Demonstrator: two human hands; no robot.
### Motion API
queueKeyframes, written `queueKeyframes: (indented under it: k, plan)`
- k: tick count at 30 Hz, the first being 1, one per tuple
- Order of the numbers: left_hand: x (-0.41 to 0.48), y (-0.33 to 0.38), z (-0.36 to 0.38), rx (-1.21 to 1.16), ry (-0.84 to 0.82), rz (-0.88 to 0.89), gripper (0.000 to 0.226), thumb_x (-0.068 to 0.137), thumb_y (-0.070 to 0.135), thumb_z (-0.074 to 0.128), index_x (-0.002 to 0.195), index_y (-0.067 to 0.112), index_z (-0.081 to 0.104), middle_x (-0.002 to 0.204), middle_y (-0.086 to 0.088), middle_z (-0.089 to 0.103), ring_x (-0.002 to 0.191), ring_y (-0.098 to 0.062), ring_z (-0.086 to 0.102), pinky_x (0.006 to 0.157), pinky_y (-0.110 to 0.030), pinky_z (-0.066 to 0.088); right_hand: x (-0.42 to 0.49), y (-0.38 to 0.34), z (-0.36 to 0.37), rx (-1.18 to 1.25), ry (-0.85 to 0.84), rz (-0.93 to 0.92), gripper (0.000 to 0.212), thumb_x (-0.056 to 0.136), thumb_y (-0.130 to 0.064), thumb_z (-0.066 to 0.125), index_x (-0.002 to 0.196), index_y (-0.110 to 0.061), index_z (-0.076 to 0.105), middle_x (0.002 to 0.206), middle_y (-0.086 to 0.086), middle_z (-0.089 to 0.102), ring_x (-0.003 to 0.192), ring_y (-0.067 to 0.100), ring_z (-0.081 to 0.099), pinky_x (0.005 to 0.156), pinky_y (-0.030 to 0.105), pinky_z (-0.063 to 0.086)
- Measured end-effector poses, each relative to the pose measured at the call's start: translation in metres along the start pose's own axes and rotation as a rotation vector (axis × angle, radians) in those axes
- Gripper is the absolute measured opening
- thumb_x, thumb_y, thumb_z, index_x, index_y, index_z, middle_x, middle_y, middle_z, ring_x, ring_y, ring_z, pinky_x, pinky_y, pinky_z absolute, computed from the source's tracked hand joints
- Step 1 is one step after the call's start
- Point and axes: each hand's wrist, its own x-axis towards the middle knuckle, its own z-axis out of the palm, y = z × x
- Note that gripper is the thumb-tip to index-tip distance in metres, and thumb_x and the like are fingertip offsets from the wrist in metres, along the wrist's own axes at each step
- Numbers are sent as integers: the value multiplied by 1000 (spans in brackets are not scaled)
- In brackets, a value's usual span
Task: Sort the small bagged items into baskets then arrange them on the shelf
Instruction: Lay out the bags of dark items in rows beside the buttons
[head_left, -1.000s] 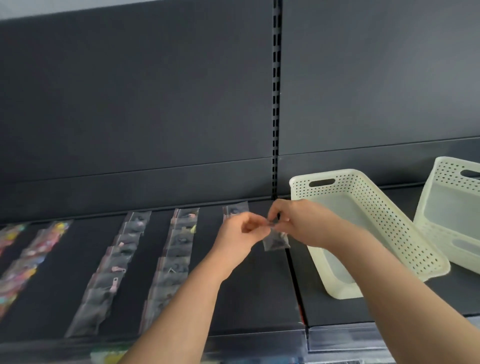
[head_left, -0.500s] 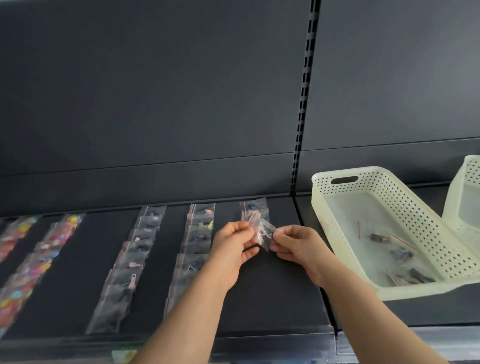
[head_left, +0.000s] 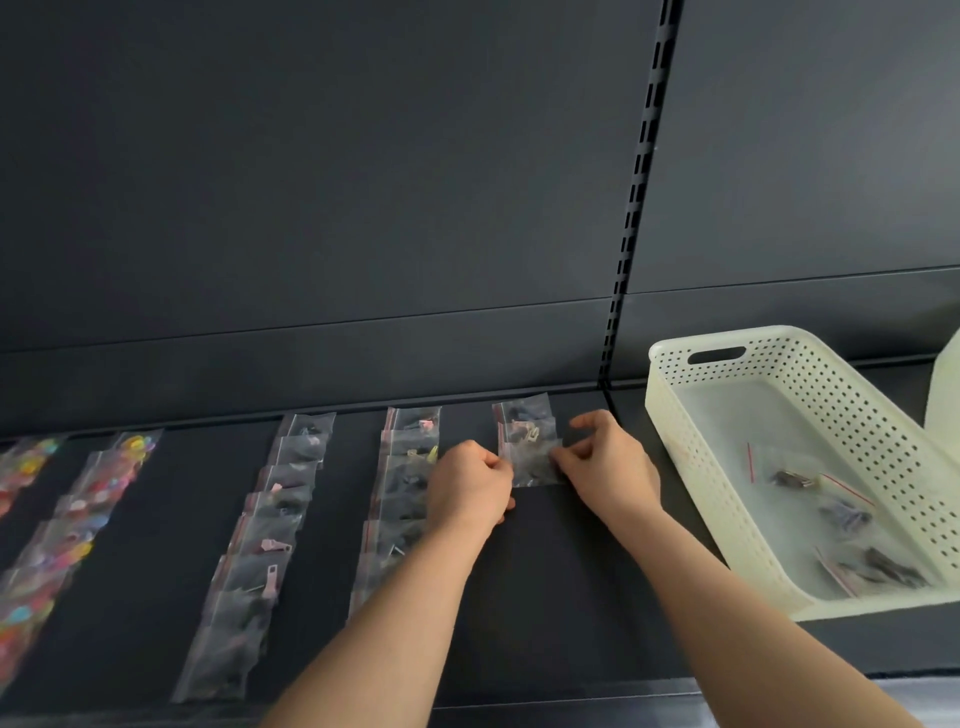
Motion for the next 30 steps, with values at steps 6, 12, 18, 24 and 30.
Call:
queueKeyframes:
  k: [6,12,18,24,30]
  plan:
    - [2,3,-1,81,5,-4,8,89,23,60,84,20,55,62,3,68,53,-12,69,61,-34,62,1,0,4,-98,28,-30,40,85,-40,64,119,-26,48,82,-15,59,82,10,56,69,26,38]
    - [-3,8,-1,-48,-6,31,8,86,23,62,82,22,55,75,0,68,69,-23,72,65,-45,62,2,-1,-8,-32,9,-116,32,83,-30,66,113,-23,56,82,-12,59,83,13,57,69,27,41]
    - [-22,40,18,-192,-139,128,9,89,21,64,85,22,56,83,0,68,57,-13,61,62,-32,57,-4,2,-72,-140,243,-291,12,86,-23,59,96,-26,66,90,-7,62,80,16,58,66,28,44]
    - [-52,75,49,-230,-320,223,6,91,22,63,97,20,60,94,0,68,68,-8,62,66,-27,53,9,58,-129,-246,225,-92,19,89,-18,54,97,-26,68,92,-5,69,82,18,63,74,32,53]
    - [-70,93,68,-225,-359,273,6,93,19,60,98,23,63,94,3,70,72,-8,65,69,-29,56,37,80,-131,-390,-79,0,17,91,-21,55,103,-30,64,102,-6,68,85,16,65,78,28,53]
